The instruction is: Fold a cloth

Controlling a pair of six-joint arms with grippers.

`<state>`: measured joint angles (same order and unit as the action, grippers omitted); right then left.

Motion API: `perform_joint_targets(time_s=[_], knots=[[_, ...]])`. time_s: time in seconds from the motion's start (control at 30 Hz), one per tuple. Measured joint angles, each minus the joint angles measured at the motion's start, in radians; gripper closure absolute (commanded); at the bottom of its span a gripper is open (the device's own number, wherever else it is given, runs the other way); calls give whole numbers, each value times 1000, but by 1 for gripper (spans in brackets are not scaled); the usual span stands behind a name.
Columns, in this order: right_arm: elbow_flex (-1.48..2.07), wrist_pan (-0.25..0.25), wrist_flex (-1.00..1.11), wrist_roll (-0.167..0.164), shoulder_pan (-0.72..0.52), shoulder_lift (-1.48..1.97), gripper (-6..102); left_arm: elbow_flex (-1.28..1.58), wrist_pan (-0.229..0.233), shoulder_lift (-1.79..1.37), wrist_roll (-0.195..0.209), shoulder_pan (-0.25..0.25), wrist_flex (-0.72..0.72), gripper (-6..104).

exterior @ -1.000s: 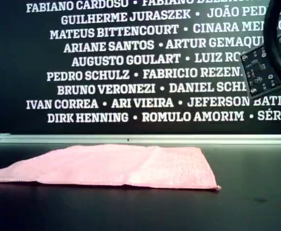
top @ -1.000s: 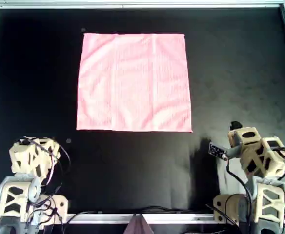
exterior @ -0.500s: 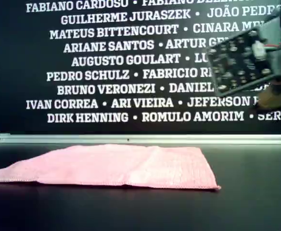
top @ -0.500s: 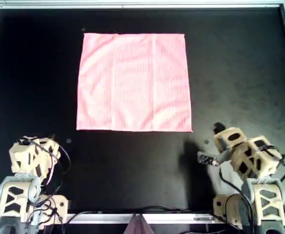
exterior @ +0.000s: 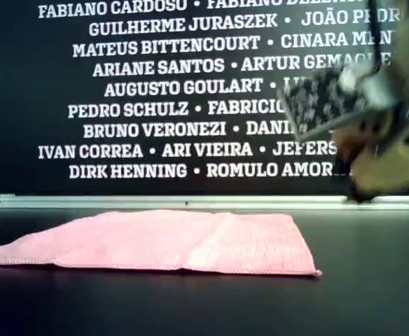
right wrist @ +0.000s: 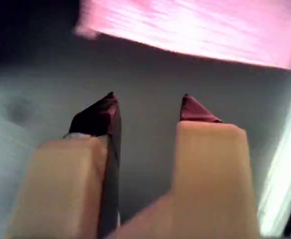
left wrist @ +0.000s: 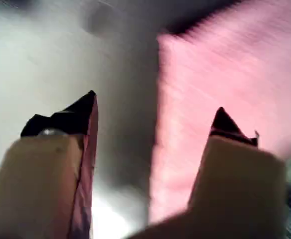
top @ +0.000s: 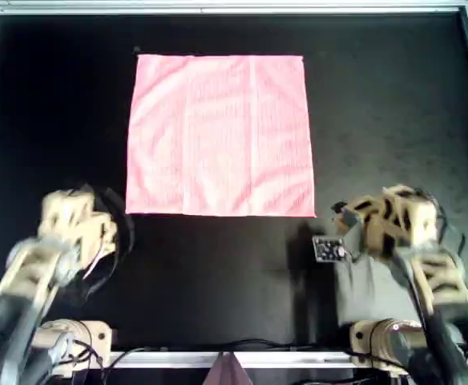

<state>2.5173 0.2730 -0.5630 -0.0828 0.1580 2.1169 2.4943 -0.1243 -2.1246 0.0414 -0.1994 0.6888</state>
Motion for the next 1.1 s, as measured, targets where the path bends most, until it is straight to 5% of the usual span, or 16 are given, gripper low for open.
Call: perform_joint_targets(time_s=[0.23,0.63,1.1], knots=[[-35,12,0,60,77,-87,45,-29,0,106,0,-55,-61,4],[-97,15,0,49,94,-321,30,-87,0,275,0,-58,-196,3],[-391,12,0,54,158,-614,29,-95,3,345,0,-58,-296,4]])
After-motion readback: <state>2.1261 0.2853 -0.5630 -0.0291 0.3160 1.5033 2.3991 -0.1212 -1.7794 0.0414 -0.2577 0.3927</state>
